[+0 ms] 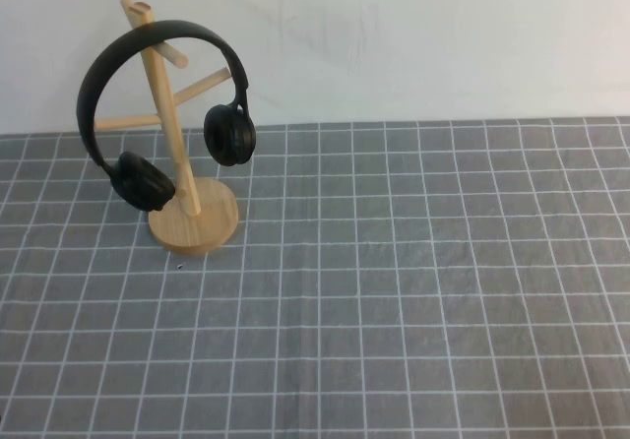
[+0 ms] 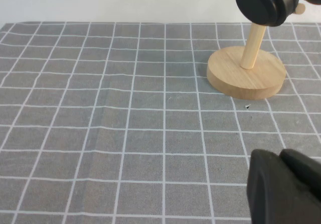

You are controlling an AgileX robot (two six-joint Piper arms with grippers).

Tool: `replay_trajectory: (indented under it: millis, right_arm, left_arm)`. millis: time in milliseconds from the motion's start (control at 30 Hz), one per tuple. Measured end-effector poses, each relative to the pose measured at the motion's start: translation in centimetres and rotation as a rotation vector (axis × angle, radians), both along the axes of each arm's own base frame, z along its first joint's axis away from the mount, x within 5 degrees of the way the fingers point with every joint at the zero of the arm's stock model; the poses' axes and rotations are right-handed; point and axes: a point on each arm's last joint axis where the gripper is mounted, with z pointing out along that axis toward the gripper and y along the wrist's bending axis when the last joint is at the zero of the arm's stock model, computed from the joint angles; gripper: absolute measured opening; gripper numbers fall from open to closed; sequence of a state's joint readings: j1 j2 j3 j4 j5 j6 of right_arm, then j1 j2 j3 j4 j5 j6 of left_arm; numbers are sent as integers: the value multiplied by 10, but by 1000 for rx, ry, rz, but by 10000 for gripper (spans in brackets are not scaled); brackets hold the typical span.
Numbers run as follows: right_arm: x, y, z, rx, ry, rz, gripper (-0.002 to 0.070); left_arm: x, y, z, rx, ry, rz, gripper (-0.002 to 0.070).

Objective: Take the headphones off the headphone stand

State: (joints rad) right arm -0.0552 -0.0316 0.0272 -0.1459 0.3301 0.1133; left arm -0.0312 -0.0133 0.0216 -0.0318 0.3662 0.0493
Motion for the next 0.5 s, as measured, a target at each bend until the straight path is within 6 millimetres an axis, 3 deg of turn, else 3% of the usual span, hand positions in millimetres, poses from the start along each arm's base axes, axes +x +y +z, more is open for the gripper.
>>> replay_trajectory:
  millis: [500]
  right_arm:
    - [0,0,0,0,0,0,-6]
  left_arm:
    - [1,0,2,22,-34,-2,1]
